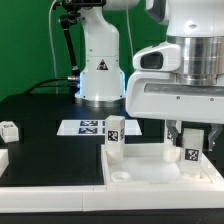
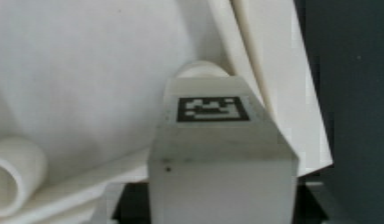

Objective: Assemble square table

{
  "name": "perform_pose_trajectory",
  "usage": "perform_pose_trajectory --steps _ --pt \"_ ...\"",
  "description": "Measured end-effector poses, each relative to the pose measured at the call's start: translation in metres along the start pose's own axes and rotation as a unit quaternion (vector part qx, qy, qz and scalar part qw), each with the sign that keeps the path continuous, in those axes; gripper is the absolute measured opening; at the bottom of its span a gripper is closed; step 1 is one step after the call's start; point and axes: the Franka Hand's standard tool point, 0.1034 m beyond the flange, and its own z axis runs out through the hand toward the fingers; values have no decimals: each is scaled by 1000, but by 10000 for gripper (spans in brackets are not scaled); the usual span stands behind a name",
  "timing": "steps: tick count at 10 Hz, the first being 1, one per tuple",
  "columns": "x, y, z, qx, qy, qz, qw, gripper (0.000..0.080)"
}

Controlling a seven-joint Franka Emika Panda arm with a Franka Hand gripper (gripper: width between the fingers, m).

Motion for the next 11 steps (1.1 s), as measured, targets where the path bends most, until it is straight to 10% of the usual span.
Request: perform_pose_trajectory --steps 5,8,11 --pt "4 5 2 30 -4 314 949 290" --pt "1 9 3 44 -18 492 869 292" --pt "-3 4 2 36 -21 520 853 293"
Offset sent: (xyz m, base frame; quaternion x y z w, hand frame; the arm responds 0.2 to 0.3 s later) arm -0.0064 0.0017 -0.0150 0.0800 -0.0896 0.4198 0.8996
